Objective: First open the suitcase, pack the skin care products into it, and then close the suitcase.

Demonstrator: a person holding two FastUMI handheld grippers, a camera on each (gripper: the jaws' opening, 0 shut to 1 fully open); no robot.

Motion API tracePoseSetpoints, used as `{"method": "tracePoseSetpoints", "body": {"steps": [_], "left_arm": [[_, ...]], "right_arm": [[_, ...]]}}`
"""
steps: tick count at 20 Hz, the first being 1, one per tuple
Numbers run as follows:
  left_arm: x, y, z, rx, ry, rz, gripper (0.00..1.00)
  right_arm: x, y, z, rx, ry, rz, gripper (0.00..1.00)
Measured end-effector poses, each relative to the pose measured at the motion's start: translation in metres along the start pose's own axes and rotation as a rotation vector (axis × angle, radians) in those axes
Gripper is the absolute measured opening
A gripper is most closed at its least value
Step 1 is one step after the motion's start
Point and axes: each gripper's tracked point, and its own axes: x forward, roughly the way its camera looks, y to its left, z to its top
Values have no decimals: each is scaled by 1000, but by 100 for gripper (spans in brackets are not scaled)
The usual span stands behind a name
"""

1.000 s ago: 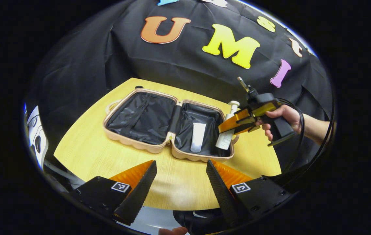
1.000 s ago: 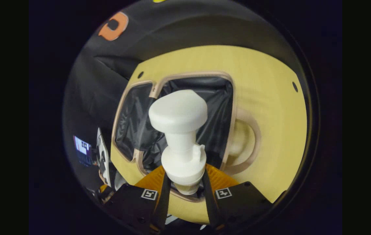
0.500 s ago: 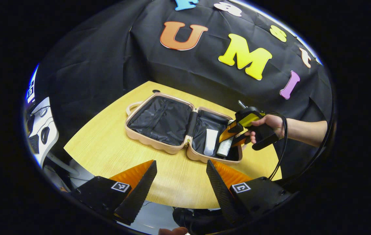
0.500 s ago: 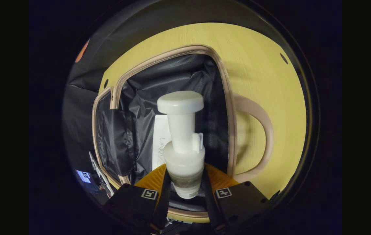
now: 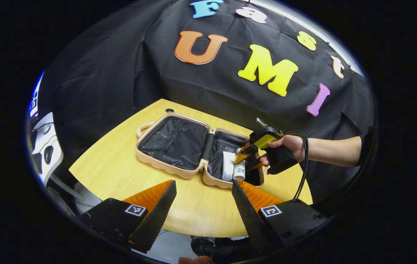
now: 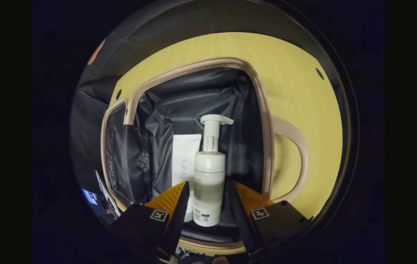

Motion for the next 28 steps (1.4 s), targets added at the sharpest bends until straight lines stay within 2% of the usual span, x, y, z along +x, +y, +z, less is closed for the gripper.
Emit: {"method": "tracePoseSetpoints", "body": {"steps": [2, 6, 7, 8, 9, 11, 13, 15, 17, 19, 22, 24, 27, 28], "left_arm": [[3, 3, 4, -13, -10, 2, 97], [14, 7, 24, -131, -56, -42, 97], [21, 13, 30, -157, -67, -39, 97], [27, 24, 35, -179, -78, -32, 97], [34, 32, 43, -194, -95, -30, 97], [50, 47, 60, -249, -143, -50, 97], [73, 76, 69, -309, -145, -34, 97], [98, 116, 75, -370, -137, -7, 97], [125, 148, 86, -441, -137, 0, 97], [153, 179, 91, -523, -133, -16, 96], [184, 222, 87, -636, -116, -9, 95], [202, 243, 81, -661, -78, 12, 94], [222, 263, 77, -667, -46, 20, 93], [231, 267, 79, -698, -45, 7, 82]], "right_arm": [[-12, -1, 2, -37, -37, 6, 68], [-66, -1, 0, -147, -164, 76, 75], [-84, -2, 2, -202, -225, 101, 75], [-102, -5, 6, -260, -305, 111, 69], [-121, -8, 12, -317, -395, 123, 74], [-164, -11, 10, -396, -563, 164, 75], [-201, -19, -4, -453, -663, 204, 74], [-227, -42, -24, -506, -715, 225, 74], [-244, -81, -36, -542, -747, 182, 74], [-254, -112, -43, -528, -762, 148, 74], [-267, -148, -39, -417, -787, 109, 75], [-270, -165, -36, -363, -812, 76, 74], [-265, -186, -44, -365, -809, 5, 74], [-266, -188, -47, -361, -802, -5, 75]]}}
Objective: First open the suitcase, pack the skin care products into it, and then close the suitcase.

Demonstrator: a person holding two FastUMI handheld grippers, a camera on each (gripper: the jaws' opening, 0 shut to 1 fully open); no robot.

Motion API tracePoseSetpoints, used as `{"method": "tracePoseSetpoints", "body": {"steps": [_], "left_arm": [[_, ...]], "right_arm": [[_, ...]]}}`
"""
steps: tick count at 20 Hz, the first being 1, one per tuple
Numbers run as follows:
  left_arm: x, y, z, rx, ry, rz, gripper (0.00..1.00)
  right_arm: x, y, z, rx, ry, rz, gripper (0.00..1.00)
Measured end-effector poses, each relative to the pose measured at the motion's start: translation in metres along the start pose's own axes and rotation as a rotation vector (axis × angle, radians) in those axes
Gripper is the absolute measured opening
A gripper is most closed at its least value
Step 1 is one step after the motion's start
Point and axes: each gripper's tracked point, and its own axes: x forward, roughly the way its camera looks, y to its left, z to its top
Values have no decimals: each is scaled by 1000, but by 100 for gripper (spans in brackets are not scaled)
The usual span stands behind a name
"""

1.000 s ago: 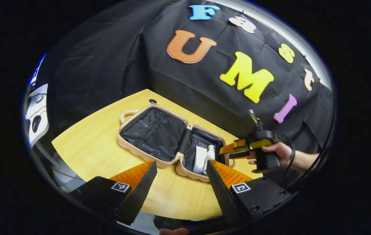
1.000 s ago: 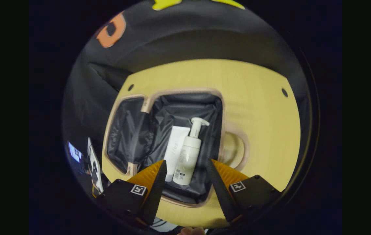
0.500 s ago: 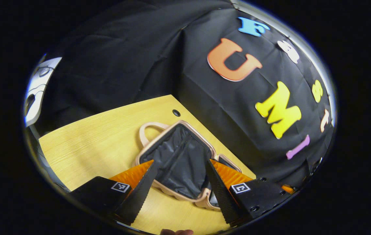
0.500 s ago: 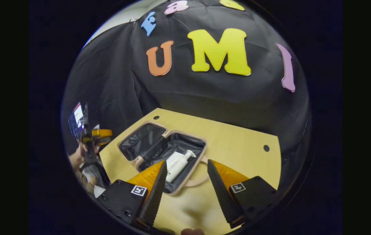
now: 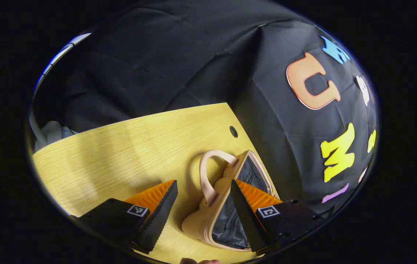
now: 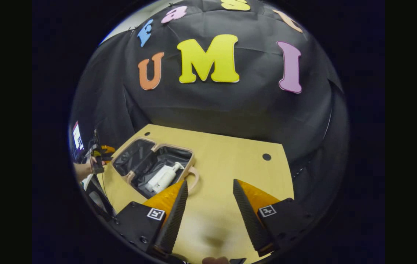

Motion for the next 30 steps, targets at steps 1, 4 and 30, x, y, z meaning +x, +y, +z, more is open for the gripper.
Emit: {"method": "tracePoseSetpoints", "body": {"steps": [1, 4, 30], "left_arm": [[7, -2, 1, -28, 7, -16, 87], [31, 9, -10, -63, 58, -3, 90], [-54, -211, 24, 454, -359, -15, 9]], "right_arm": [[-1, -2, -4, 0, 8, -12, 75], [0, -1, -10, 7, 25, -17, 74], [-48, -67, 11, 193, -218, -179, 74]]}}
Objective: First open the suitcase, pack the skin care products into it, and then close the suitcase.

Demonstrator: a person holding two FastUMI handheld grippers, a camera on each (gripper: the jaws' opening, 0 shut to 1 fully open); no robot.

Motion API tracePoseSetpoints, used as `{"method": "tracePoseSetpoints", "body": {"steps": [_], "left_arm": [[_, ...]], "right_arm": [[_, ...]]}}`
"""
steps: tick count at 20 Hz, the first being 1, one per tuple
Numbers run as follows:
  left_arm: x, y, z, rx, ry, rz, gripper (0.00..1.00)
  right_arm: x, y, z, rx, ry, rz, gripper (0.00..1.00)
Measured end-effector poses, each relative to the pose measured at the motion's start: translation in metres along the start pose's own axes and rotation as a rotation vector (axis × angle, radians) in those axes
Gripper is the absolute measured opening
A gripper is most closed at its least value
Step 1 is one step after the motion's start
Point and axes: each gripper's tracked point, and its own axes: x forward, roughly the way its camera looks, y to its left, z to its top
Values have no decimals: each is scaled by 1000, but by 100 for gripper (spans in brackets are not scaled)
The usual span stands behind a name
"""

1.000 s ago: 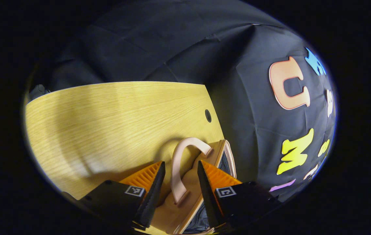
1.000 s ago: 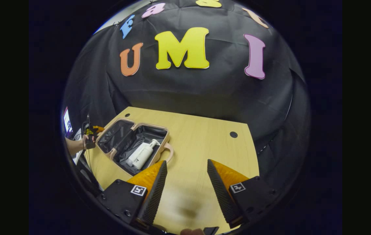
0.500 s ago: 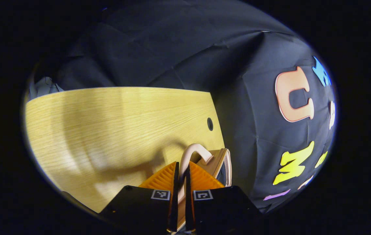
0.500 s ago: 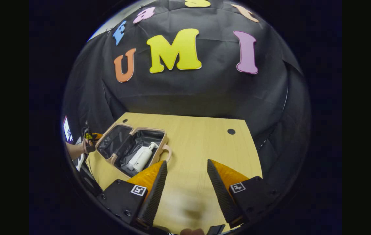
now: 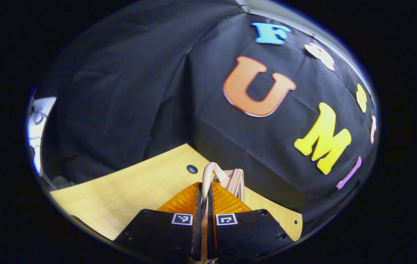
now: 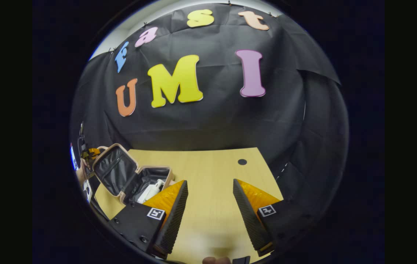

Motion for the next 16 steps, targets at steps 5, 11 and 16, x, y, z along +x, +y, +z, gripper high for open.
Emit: {"method": "tracePoseSetpoints", "body": {"steps": [5, 11, 16], "left_arm": [[-44, -108, -4, 231, -130, -45, 9], [-66, -212, -65, 411, -208, -100, 9], [-72, -279, -152, 485, -140, -198, 9]], "right_arm": [[-16, -23, 4, 19, -34, -23, 75], [-36, -56, 9, -5, -70, -76, 74], [-45, -85, 10, -10, -75, -136, 74]]}}
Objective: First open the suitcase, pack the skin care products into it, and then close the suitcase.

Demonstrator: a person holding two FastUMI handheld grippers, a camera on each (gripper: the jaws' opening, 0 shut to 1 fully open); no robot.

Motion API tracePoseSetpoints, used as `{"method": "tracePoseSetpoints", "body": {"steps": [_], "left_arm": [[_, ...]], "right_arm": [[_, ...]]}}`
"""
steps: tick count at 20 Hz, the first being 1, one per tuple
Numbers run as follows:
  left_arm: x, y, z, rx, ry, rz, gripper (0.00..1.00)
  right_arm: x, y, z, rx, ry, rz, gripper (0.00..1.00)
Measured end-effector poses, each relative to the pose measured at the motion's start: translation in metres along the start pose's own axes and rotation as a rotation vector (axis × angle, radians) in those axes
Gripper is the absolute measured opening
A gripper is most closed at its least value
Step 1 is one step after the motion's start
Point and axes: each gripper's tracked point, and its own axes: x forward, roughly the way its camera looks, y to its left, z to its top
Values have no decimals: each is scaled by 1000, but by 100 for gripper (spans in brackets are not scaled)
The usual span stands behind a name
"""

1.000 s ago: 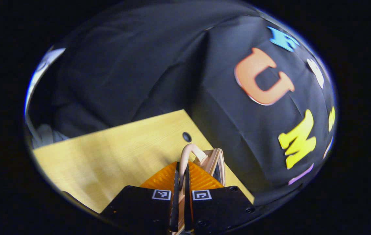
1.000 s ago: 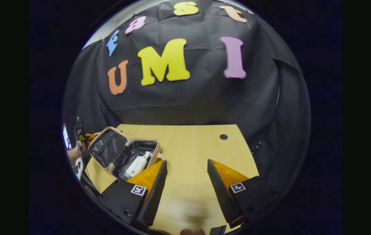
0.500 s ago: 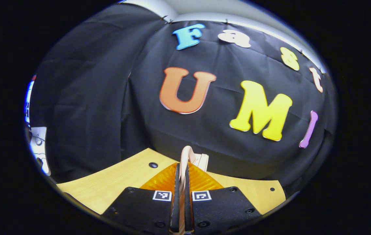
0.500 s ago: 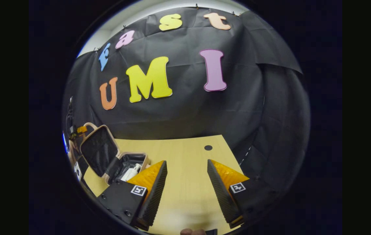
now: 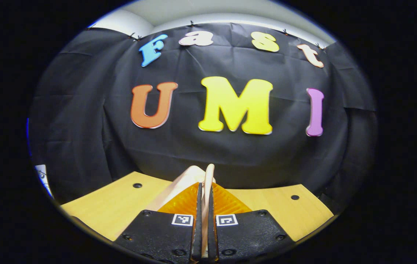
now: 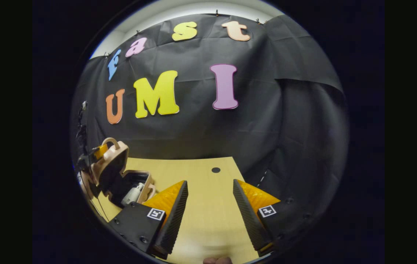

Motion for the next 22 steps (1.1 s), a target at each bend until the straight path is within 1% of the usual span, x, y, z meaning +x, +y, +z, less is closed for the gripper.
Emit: {"method": "tracePoseSetpoints", "body": {"steps": [2, 4, 7, 10, 12, 15, 17, 19, 20, 21, 22], "left_arm": [[-8, -58, -33, 23, 26, -27, 9], [-7, -85, -60, 43, 59, -56, 9], [-3, -112, -102, 60, 119, -86, 9], [-3, -130, -128, 119, 142, -90, 9], [-3, -135, -145, 152, 155, -93, 9], [-4, -140, -168, 166, 196, -85, 9], [-4, -140, -168, 207, 175, -66, 9], [-4, -146, -174, 222, 203, -62, 12], [-5, -149, -178, 220, 217, -68, 15], [-6, -153, -182, 210, 240, -74, 17], [-8, -158, -185, 205, 255, -85, 21]], "right_arm": [[-4, -11, -4, -5, 18, -17, 75], [-7, -21, -5, -19, 31, -30, 75], [-8, -36, -6, -43, 54, -52, 74], [-4, -48, -7, -56, 66, -66, 74], [-1, -46, -8, -56, 73, -62, 74], [2, -40, -12, -70, 86, -41, 74], [1, -36, -13, -85, 87, -27, 74], [3, -34, -14, -91, 90, -14, 74], [5, -33, -13, -87, 89, -8, 74], [6, -32, -12, -84, 87, -3, 74], [7, -31, -12, -83, 86, 2, 74]]}}
